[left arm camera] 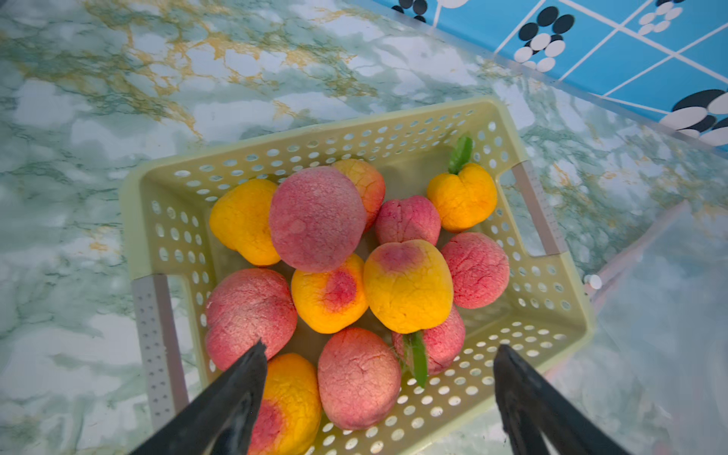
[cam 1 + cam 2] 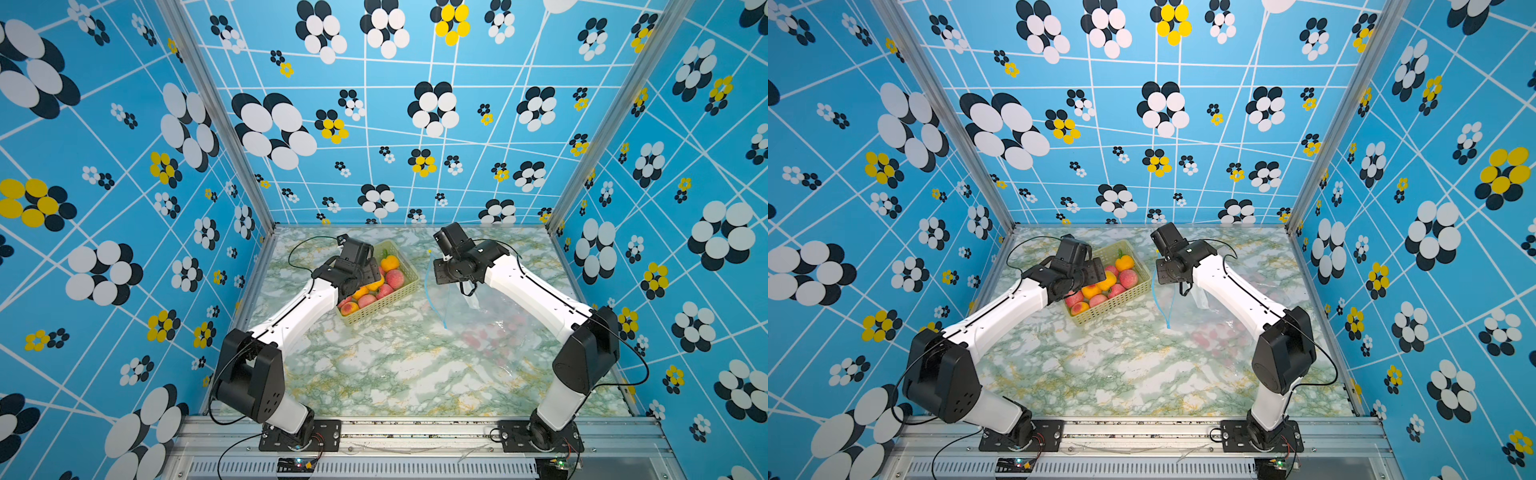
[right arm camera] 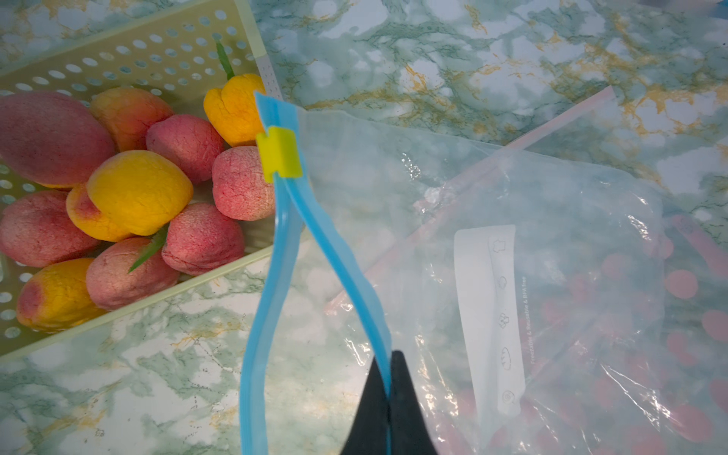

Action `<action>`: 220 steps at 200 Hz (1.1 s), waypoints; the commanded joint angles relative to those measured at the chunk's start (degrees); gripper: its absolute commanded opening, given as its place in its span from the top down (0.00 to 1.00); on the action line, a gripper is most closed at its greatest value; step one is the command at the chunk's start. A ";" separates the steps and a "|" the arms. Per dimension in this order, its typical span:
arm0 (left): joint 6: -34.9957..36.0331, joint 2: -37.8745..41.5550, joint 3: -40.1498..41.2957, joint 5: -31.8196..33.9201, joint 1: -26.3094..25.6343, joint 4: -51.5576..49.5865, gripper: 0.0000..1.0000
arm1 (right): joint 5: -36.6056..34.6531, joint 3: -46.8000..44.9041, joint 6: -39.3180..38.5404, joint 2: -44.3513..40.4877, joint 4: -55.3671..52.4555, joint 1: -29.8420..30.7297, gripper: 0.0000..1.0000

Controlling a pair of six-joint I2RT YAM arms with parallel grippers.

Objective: Place the peach in a zip-top bag and seal the zipper
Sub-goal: Pick up the peach from the basket.

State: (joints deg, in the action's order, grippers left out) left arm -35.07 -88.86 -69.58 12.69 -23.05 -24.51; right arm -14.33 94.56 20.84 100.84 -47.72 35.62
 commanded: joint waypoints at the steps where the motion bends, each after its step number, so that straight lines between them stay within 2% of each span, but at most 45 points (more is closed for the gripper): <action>1: 1.80 -3.51 -3.49 2.20 2.09 -3.62 0.11 | 0.18 1.59 1.49 0.93 -1.21 0.31 1.00; 28: 3.08 -8.13 -7.17 3.13 3.52 -4.39 0.16 | 0.09 1.59 1.74 1.34 -1.05 0.33 1.00; 80: 3.08 -14.42 -12.07 2.68 5.64 -5.55 0.17 | 0.31 1.59 1.77 1.84 -0.32 0.29 1.00; 176: 3.07 -21.42 -15.58 -0.19 7.38 -5.47 0.22 | 0.55 1.59 1.85 2.34 0.04 0.26 1.00; 199: 2.78 -22.48 -15.74 -0.95 7.55 -5.02 0.26 | 0.61 1.47 1.84 2.29 0.12 0.33 1.00; 220: 2.47 -22.98 -15.59 -1.82 7.51 -4.68 0.35 | 0.68 1.42 1.84 2.42 0.14 0.33 1.00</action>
State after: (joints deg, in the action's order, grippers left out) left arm -32.95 -110.48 -83.77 12.40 -16.08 -28.71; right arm -14.22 94.67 21.89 102.37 -47.51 35.62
